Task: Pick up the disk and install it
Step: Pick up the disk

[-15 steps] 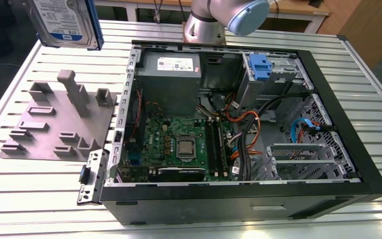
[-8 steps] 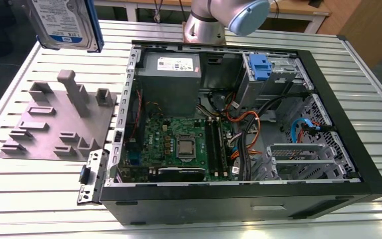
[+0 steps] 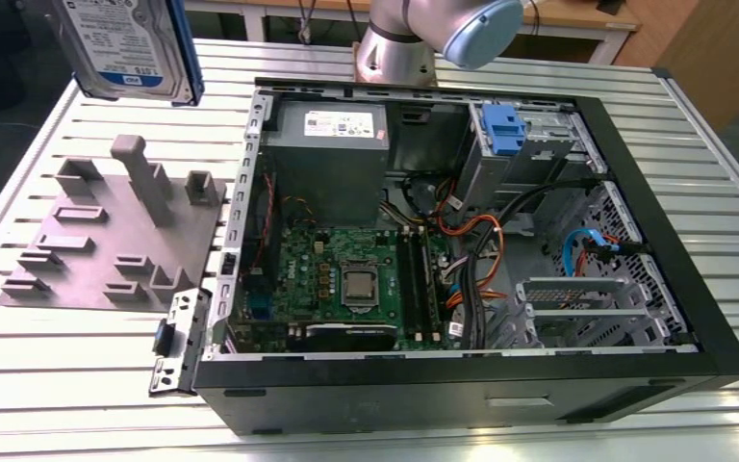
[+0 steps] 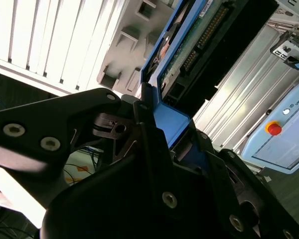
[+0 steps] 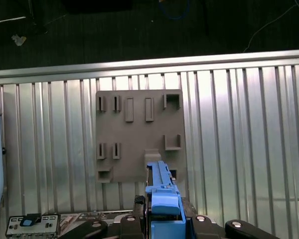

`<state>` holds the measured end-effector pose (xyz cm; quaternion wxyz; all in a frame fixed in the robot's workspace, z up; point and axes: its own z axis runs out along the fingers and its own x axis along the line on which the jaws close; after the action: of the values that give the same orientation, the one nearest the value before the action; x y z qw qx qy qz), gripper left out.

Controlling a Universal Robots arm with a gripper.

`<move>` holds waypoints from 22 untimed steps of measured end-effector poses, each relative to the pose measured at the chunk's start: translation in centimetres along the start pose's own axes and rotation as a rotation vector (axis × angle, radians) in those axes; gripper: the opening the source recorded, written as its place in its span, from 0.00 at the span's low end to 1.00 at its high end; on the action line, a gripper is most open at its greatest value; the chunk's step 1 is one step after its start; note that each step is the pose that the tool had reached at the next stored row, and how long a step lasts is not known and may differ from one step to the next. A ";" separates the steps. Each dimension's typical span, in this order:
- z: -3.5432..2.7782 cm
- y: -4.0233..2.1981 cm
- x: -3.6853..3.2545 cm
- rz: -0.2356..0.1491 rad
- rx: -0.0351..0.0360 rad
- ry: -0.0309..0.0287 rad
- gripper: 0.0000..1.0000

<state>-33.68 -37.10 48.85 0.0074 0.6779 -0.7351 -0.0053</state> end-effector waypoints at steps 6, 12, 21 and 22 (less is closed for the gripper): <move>-0.01 -0.36 -0.03 0.000 0.0000 0.0000 0.36; -0.02 -0.73 -0.06 0.000 -0.0001 0.0000 0.36; -0.02 -1.17 -0.09 0.000 0.0000 0.0000 0.36; -0.02 -1.21 -0.10 0.000 -0.0001 0.0000 0.36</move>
<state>-32.46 -37.10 48.85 0.0075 0.6779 -0.7351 -0.0053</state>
